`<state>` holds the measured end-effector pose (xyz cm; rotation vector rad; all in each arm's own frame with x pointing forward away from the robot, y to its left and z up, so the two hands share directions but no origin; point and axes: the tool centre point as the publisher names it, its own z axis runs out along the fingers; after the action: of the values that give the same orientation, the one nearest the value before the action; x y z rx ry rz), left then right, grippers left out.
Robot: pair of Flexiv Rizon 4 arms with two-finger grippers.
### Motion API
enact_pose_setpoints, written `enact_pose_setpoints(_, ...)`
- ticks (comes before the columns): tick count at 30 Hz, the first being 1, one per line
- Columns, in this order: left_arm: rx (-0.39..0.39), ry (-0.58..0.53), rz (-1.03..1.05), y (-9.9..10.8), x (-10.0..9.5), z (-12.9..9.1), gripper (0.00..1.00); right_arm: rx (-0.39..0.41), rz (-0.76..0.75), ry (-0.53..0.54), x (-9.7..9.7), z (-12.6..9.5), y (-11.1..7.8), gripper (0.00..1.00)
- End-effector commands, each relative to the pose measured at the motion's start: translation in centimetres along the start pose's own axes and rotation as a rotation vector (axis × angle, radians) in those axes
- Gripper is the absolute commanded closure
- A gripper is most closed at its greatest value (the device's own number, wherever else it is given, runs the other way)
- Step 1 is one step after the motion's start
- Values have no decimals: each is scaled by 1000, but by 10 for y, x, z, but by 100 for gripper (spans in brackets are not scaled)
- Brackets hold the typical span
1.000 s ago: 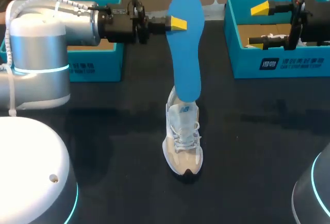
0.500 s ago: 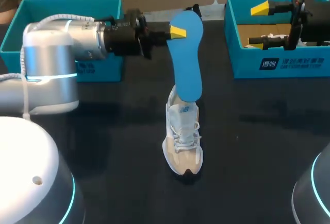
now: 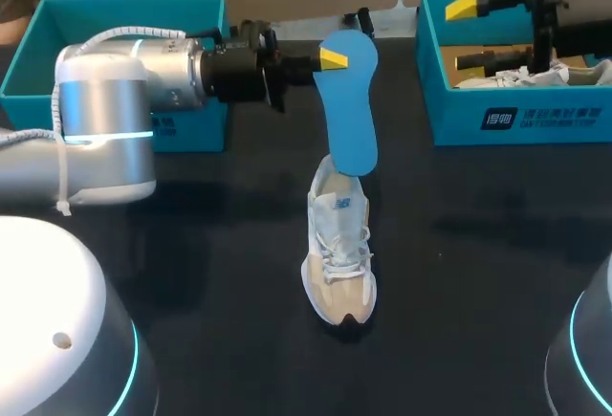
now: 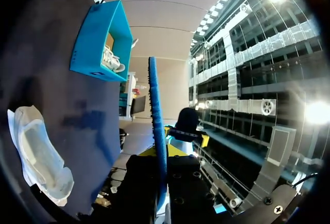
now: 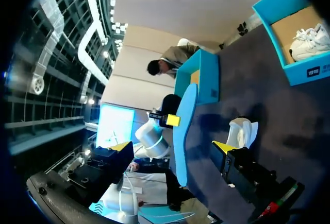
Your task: Take the shoe out of the shoebox, open the shoe tongue, remove and reinsert the insole, then place the shoe into the shoebox
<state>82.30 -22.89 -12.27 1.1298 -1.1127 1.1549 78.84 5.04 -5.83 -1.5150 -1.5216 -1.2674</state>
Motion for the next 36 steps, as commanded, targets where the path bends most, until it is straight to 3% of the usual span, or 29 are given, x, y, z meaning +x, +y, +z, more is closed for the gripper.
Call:
enact_pose_setpoints(1, -11, -14, -1, -5, -3, 0, 100, -21, -10, -113, 13, -3, -10, 0)
enact_pose_setpoints(17, -19, -33, 3, -8, -7, 1, 100, -16, -40, -578, 53, 10, -8, 0)
enact_pose_setpoints(36, -19, -33, 3, -8, -7, 1, 100, -2, -120, -928, 65, 28, 2, 0)
